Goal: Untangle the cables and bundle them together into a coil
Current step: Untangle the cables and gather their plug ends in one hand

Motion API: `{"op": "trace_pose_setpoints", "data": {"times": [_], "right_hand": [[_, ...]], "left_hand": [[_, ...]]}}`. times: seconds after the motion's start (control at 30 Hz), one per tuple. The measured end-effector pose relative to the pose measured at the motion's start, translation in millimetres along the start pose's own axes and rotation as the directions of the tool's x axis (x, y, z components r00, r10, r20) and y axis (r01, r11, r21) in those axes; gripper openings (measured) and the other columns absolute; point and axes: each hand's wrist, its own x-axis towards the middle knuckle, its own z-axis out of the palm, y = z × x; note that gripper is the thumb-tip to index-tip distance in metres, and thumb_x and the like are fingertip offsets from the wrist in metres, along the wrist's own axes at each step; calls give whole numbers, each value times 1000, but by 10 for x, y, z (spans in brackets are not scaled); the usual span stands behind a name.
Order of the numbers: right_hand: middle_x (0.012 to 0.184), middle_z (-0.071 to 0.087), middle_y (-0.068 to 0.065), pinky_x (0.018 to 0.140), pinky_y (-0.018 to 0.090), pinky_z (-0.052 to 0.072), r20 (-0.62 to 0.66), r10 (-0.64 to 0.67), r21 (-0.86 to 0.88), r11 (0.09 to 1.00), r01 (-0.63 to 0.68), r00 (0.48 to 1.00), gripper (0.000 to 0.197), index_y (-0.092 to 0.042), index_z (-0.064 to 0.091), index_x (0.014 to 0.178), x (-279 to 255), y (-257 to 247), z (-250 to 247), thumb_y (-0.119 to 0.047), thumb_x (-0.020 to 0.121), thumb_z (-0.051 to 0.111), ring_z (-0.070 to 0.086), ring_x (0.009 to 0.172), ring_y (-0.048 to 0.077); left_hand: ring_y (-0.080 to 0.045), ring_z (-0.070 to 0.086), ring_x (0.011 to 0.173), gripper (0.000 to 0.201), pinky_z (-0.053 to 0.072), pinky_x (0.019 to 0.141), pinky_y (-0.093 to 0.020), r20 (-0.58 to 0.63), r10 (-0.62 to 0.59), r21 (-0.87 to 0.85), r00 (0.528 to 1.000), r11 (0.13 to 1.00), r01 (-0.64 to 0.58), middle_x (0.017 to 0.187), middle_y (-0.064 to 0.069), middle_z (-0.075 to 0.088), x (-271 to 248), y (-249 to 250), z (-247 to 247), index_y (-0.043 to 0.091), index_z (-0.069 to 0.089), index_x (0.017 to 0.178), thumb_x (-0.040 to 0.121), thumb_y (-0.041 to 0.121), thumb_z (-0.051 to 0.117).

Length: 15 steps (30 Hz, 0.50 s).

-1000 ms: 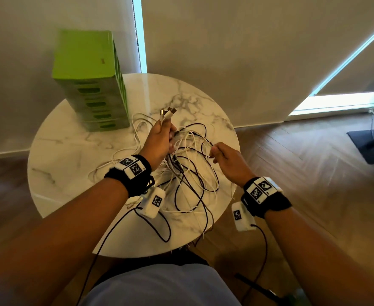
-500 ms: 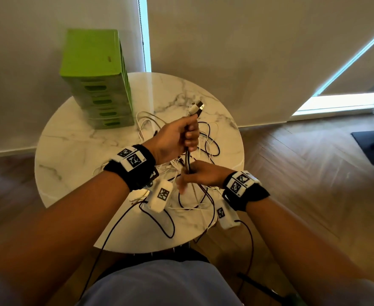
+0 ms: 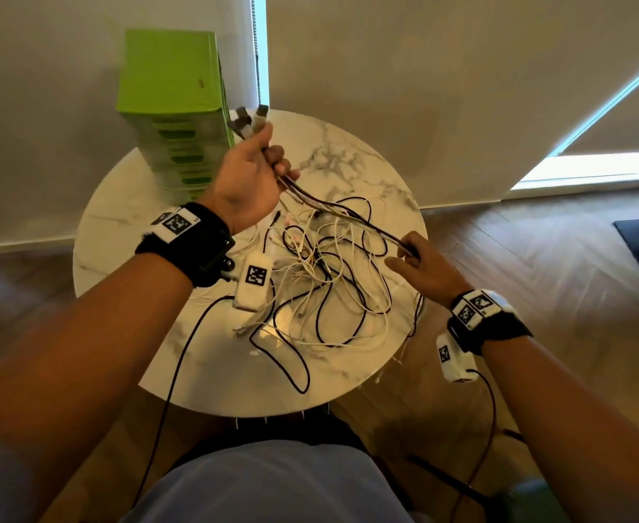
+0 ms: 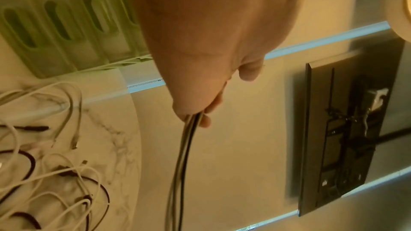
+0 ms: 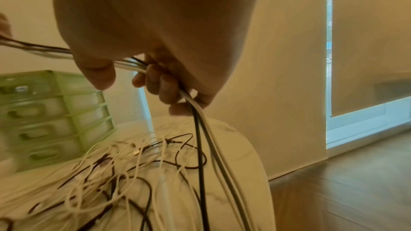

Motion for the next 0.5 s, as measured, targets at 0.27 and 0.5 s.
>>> {"op": "trace_pose_setpoints", "data": {"times": [0.27,0.5], "right_hand": [[130,50,12,101,45,43,380,-206,-489,783,385,902,88,-6,24,153,-383,-284,1020,-50,87,63,51,110,28],[120,62,10,95,42,46,739,80,-351,893,281,668,70,-21,58,125,-90,-639,1062,-78,92,34,59,108,26]], "left_hand": [[-8,34,74,14,30,70,-28,-279,141,10,950,990,-144,113,7,41,249,7,-122,30,51,109,96,31,58],[-4,29,48,24,25,47,-19,-233,45,429,971,901,61,63,13,39,239,-208,-409,26,40,84,104,21,52]]}}
